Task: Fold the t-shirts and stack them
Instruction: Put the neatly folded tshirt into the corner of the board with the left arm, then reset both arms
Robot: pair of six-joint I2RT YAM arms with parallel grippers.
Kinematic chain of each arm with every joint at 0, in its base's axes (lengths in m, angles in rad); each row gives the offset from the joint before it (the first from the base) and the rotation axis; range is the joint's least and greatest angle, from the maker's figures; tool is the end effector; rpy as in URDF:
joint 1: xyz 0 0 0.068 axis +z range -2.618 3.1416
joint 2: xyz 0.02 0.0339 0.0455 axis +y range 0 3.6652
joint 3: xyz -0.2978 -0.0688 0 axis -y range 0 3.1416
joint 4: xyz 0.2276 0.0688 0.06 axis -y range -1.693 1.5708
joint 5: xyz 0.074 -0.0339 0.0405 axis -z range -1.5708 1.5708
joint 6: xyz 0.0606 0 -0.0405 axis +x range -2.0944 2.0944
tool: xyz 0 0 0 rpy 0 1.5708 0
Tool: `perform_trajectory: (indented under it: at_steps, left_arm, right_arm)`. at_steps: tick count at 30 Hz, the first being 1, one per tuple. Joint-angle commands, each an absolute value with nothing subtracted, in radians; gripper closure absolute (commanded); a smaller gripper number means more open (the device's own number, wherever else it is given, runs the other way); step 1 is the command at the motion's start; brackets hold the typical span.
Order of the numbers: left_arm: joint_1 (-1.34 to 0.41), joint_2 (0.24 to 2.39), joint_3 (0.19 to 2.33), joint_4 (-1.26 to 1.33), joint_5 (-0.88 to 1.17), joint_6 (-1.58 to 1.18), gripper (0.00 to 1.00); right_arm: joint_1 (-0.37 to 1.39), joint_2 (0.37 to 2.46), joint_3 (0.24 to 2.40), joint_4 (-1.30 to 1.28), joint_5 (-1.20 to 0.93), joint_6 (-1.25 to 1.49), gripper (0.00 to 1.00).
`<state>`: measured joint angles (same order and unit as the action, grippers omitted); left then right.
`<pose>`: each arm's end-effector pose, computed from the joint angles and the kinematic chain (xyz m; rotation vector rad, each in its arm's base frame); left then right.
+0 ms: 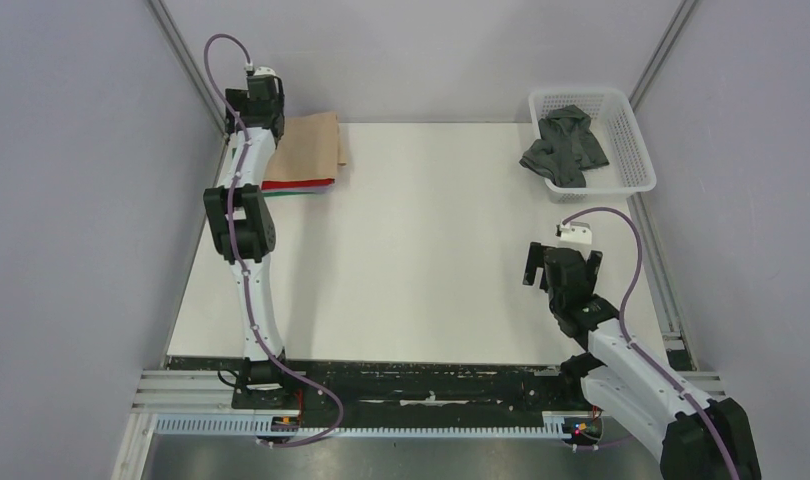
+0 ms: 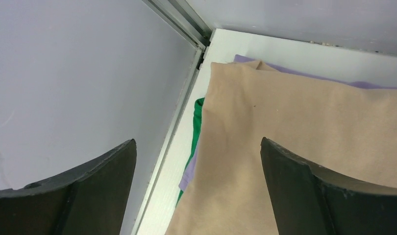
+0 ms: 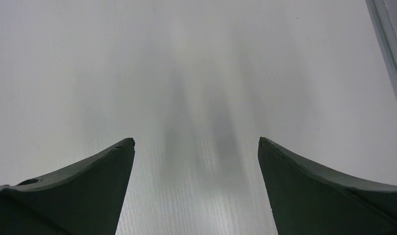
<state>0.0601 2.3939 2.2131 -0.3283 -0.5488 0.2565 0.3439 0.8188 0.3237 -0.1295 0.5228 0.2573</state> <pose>0.5799 0.0666 0.2728 -0.1367 2.0811 0.7624 0.1495 0.0214 0.2017 0.1955 2.1005 -0.2173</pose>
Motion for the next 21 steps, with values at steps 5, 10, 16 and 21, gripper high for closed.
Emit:
perform_trajectory:
  at_steps: [5,10,16,21]
  left_arm:
    - [0.047,2.231,2.161,-0.368,-0.411,-0.062,0.0]
    - [-0.003,2.037,1.966,-0.312,-0.326,-0.186,0.0]
    - [-0.13,1.784,1.684,-0.268,-0.392,-0.306,0.0]
    - [-0.24,1.483,1.257,-0.206,-0.229,-0.45,0.0]
  right_arm:
    - [0.344,0.78,0.362,-0.117,0.539,0.261,0.02]
    - [0.344,0.755,0.354,-0.094,0.489,0.264,0.02]
    - [0.344,0.705,0.314,-0.048,0.404,0.275,0.02]
    - [0.344,0.644,0.277,-0.046,0.367,0.283,0.02]
